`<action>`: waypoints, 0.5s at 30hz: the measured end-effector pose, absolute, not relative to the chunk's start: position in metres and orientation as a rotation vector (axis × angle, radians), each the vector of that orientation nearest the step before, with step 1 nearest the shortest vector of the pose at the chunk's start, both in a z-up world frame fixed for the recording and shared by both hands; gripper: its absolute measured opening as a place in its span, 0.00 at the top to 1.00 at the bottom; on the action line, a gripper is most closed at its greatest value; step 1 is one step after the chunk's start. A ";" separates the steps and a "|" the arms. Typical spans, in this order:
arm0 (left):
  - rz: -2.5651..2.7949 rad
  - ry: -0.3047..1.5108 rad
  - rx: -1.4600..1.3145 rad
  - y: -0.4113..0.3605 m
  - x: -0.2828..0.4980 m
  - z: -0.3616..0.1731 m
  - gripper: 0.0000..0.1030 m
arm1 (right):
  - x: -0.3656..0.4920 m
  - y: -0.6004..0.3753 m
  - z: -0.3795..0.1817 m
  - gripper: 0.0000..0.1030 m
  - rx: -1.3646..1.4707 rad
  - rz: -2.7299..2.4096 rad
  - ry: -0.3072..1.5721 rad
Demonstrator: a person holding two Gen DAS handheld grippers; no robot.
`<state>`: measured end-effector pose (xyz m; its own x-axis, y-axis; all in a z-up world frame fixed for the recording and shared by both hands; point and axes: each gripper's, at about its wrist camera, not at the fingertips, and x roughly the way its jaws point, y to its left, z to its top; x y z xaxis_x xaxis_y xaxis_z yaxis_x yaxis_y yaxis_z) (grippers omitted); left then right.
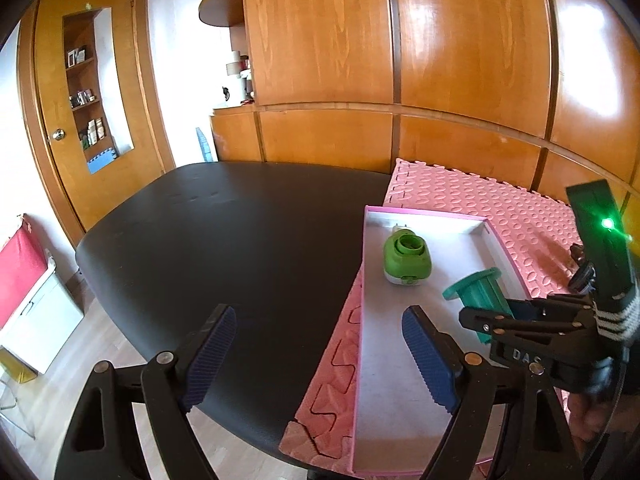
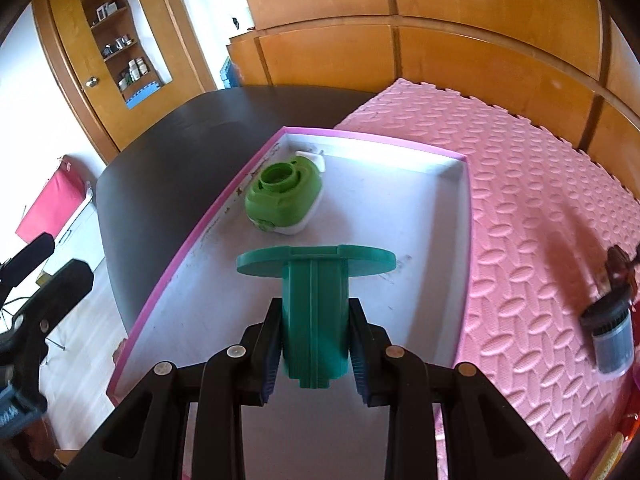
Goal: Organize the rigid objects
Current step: 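Carry the teal plunger into the tray and release it with the right gripper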
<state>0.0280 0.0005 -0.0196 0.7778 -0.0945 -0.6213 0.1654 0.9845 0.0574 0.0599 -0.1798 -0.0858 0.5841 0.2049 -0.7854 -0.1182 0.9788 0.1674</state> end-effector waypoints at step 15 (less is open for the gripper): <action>-0.119 0.682 0.108 0.008 0.030 -0.024 0.15 | 0.114 -0.140 -0.102 0.71 0.010 0.138 0.971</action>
